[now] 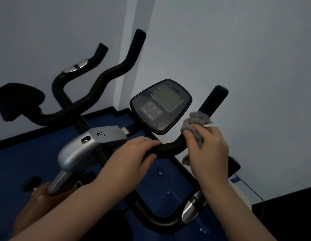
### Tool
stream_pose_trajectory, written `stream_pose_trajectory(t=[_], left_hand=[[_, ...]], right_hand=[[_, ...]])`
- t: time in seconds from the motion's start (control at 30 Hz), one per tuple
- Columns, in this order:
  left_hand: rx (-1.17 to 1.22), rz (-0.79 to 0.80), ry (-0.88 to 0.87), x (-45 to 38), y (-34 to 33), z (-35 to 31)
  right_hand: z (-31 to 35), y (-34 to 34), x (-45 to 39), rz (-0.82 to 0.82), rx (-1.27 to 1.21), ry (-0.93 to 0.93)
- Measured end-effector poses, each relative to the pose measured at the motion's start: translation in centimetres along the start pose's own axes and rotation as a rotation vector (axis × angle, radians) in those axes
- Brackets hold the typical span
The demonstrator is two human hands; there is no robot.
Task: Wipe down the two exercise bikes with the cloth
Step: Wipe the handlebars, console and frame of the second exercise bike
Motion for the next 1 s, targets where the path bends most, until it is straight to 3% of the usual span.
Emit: stream_pose_trajectory(t=[0.3, 0.57, 0.87, 1.0], left_hand=[[0.026, -0.104, 0.219, 4.1, 1.3, 3.0], [-0.009, -0.116, 0.229, 8.6, 1.7, 4.4], [0.369, -0.184, 0.193, 13.6, 1.1, 6.7], [0.469, -0.14, 0.175, 14.2, 0.7, 7.3]], right_hand=[[1.1, -1.1, 1.5, 0.094, -0.049, 0.105], [4.4, -3.4, 4.0, 0.066, 0.089, 0.109], [7.8, -8.7, 6.5, 0.21, -0.113, 0.162], [8.9, -10.6, 8.3, 0.395, -0.185, 0.226]])
Point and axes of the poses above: each hand's wrist, its own x-axis away from the middle knuckle, its own y-axis out of the back of the hand, z = x × y, the point moved 10 cm from there along -x, towards the middle knuckle, and after that the axes turned 13 degrees about z, right-handed, at the moved point
